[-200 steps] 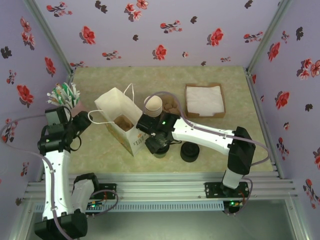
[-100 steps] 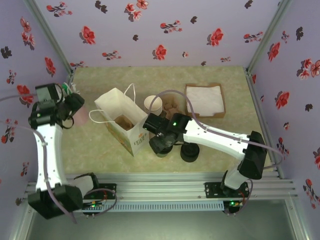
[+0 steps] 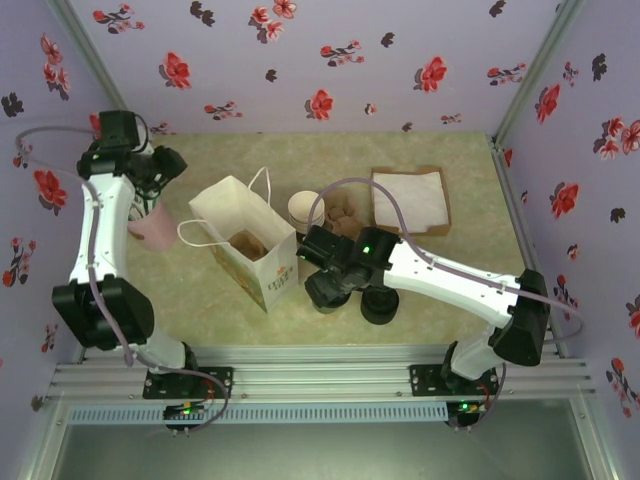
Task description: Pack the takeout coffee
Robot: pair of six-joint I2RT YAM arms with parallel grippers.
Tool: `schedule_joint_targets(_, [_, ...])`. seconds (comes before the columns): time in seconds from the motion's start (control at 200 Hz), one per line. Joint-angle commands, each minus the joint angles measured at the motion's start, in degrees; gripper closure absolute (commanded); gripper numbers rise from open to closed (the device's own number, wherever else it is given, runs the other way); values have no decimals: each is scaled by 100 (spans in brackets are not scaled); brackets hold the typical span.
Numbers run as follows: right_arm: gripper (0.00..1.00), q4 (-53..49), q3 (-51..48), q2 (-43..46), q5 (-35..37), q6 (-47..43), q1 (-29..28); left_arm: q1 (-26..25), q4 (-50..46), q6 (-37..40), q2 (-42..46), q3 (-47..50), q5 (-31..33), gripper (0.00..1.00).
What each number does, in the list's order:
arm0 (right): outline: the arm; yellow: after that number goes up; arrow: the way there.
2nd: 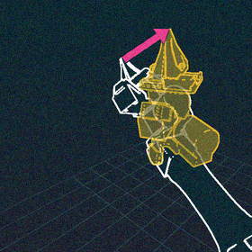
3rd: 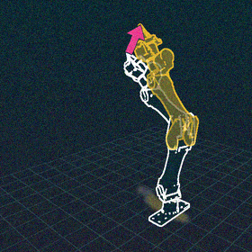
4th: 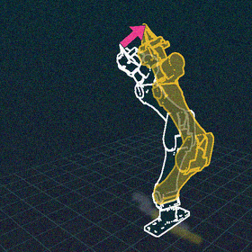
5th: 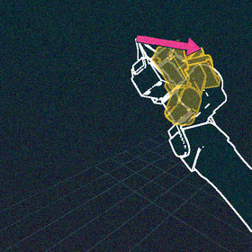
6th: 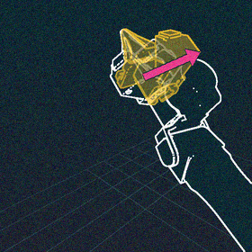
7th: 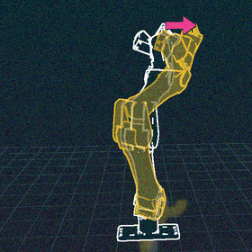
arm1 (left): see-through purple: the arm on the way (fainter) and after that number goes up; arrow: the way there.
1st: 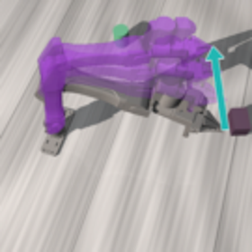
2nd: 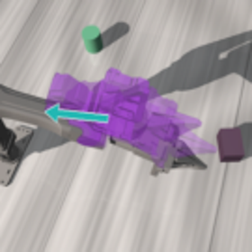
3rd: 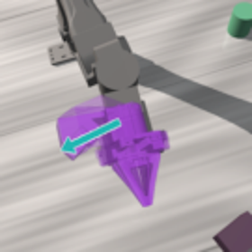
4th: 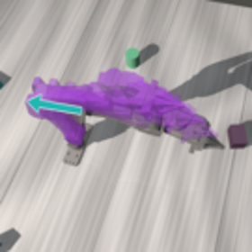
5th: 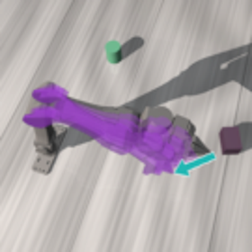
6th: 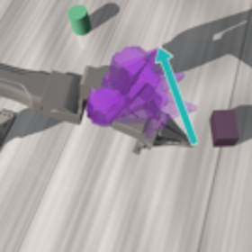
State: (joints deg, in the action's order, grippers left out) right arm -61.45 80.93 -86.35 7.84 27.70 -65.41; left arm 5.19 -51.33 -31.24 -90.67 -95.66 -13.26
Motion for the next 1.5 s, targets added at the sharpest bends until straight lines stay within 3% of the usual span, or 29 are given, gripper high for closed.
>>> schedule_joint_targets(0.0, [27, -129, -51, 204, 230, 121, -43, -245, -415, 219, -315, -209, 88, 74])
schedule_joint_targets(0.54, [27, -750, 399, 1072, 44, 78, -49, -880, 150, 8, -162, 953, 113, 81])
schedule_joint_targets(1.165, [28, -1753, 1843, 1463, -168, -81, -47, -1620, 651, -523, 198, 1676, 104, 81])
schedule_joint_targets(1.495, [29, -1798, 2381, 1289, -317, -199, -48, -1606, 655, -638, 556, 1785, 218, 79])
